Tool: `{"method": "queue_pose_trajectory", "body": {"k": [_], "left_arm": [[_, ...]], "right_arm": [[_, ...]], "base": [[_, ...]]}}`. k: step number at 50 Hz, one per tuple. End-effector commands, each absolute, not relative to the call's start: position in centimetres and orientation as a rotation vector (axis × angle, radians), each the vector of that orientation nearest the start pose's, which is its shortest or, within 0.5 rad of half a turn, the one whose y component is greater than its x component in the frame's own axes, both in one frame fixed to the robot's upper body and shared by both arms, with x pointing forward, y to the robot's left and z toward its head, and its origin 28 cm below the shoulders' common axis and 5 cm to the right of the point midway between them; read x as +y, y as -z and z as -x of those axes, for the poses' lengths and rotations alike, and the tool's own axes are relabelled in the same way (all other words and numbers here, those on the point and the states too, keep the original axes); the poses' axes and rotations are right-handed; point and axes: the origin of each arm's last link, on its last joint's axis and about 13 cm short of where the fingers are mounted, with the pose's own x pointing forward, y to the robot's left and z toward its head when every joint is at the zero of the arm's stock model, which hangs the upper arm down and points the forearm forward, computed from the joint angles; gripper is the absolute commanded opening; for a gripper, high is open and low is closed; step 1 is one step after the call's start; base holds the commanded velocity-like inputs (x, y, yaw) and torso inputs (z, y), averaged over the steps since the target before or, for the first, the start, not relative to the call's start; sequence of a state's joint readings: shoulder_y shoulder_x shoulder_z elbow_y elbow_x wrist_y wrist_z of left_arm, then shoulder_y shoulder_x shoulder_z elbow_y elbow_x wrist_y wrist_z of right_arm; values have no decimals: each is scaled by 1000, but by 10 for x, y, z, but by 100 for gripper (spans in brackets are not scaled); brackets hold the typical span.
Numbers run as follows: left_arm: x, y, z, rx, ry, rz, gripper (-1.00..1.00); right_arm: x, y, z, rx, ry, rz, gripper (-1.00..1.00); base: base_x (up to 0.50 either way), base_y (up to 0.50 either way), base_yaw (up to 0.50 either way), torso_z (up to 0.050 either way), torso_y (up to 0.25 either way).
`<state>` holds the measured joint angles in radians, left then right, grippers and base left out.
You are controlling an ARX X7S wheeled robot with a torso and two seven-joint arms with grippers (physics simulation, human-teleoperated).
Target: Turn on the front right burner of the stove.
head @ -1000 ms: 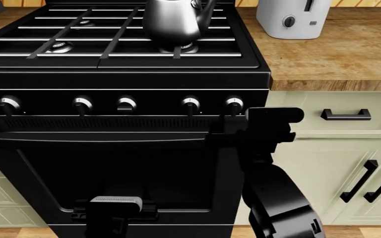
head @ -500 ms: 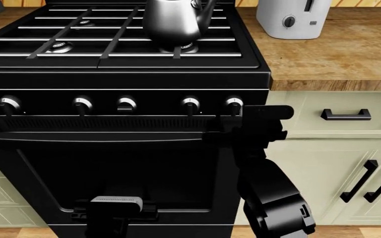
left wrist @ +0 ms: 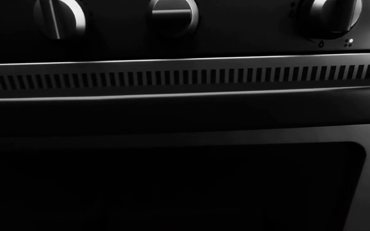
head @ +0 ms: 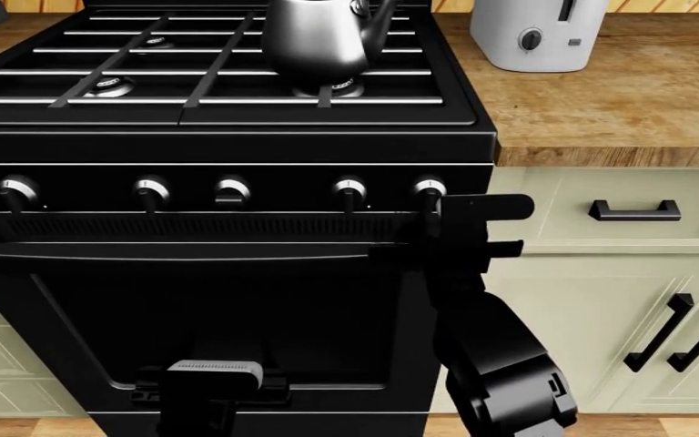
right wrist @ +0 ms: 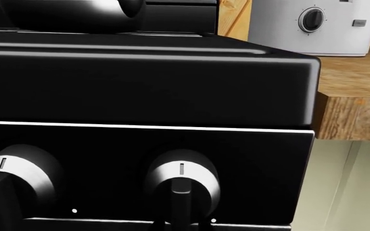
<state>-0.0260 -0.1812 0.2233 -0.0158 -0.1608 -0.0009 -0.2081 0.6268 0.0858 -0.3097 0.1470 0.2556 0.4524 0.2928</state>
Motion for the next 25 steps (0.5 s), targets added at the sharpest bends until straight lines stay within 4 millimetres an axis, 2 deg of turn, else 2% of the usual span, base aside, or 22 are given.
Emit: {"method": "queue_pose_trajectory", "body": {"k": [1, 16, 21, 25], "left_arm": [[205, -11, -211, 26, 8, -30, 100], [205, -11, -211, 27, 8, -32, 100], [205, -11, -211, 27, 8, -33, 100], [205, -11, -211, 28, 8, -33, 100]], "right_arm": [[-58, -116, -331, 18, -21, 27, -100], [-59, -117, -334, 2, -26, 62, -100], [-59, -115, -332, -28, -59, 192, -100], [-58, -108, -328, -73, -106, 439, -100]], "base": [[0, 0, 0, 0, 0], [0, 0, 0, 0, 0], [0, 0, 0, 0, 0], [0, 0, 0, 0, 0]]}}
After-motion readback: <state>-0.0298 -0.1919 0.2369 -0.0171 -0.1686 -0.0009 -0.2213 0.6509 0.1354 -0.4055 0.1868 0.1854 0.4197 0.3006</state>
